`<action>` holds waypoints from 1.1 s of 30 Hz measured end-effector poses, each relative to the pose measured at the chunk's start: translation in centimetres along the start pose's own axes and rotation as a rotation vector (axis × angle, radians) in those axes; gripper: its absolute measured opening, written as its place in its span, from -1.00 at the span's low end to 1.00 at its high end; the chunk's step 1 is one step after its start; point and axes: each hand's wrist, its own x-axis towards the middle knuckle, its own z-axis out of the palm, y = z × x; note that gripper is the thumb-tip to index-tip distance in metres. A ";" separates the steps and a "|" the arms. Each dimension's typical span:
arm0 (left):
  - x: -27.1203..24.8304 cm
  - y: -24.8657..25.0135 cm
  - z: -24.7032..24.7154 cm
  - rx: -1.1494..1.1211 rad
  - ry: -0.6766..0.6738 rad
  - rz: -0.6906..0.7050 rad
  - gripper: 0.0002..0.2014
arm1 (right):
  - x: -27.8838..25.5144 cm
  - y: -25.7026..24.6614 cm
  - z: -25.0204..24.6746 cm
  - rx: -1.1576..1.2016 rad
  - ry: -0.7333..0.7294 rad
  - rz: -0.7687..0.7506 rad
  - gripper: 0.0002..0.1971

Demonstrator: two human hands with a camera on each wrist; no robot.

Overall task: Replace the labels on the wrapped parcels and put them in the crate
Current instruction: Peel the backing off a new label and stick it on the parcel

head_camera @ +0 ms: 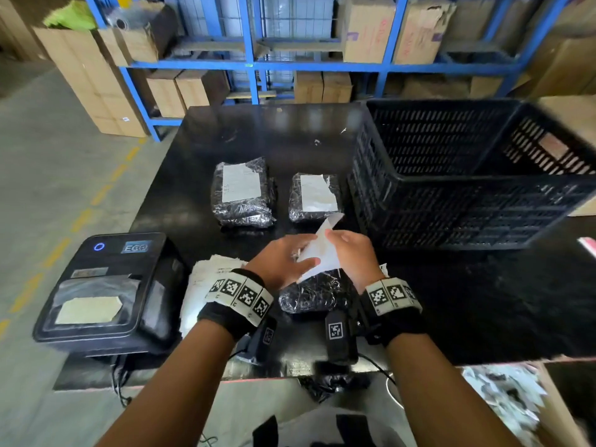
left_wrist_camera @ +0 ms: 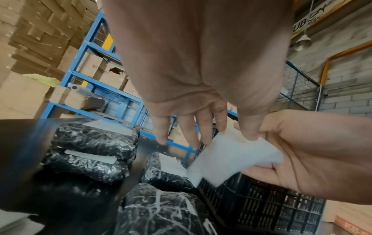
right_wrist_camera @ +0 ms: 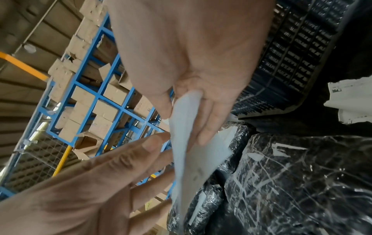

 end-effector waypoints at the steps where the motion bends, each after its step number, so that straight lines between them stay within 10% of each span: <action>1: 0.0 0.5 0.3 -0.053 -0.019 0.019 -0.44 | 0.0 0.2 -0.5 0.011 0.017 -0.011 -0.59; 13: 1.2 3.2 2.8 -0.303 0.060 0.059 -0.48 | -1.1 0.6 -3.7 0.608 -0.095 0.179 -0.90; 33: 1.7 2.6 3.6 -0.294 0.167 0.086 -0.72 | -1.9 2.0 -4.0 0.433 -0.141 0.080 -0.81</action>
